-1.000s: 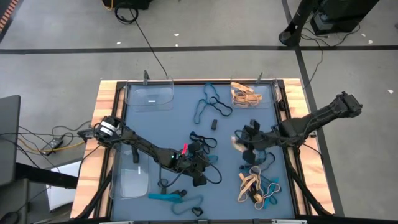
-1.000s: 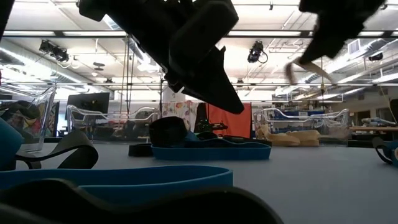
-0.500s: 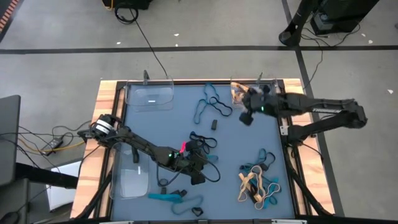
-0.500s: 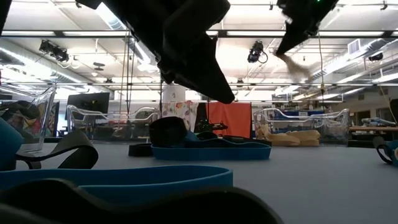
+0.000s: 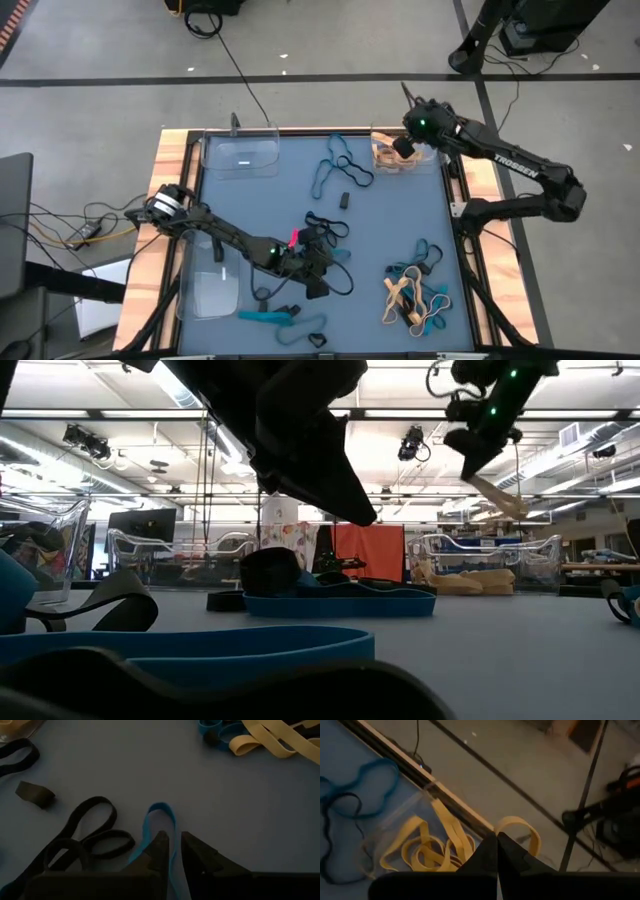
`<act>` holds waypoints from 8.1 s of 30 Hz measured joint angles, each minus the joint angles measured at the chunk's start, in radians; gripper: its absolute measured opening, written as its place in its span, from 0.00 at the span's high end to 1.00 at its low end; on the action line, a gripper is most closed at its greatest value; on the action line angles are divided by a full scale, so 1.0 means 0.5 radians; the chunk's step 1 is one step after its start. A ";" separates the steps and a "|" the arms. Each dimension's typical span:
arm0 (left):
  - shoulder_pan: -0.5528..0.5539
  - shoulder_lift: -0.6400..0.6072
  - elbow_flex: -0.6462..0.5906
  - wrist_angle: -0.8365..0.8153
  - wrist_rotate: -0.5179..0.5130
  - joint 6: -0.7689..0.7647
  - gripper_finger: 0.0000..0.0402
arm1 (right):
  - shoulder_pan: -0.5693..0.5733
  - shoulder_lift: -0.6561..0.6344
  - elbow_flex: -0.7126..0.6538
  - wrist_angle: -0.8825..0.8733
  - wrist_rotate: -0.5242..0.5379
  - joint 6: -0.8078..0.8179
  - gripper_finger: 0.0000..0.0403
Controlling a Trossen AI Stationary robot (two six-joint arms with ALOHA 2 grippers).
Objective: Sort rubber bands into baskets
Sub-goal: Put the yellow rubber band into the top right transparent bin
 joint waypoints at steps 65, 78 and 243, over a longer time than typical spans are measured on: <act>0.015 0.000 -0.005 0.261 0.053 0.353 0.87 | 2.164 -0.181 -0.897 -0.151 -0.951 1.663 0.54; 0.030 0.000 -0.005 0.261 0.047 0.425 0.87 | 2.648 0.222 -0.897 0.187 -0.794 1.923 0.59; -0.126 0.002 -0.005 0.356 -0.362 -0.361 0.87 | 2.019 0.380 -1.141 1.541 -1.385 1.152 0.53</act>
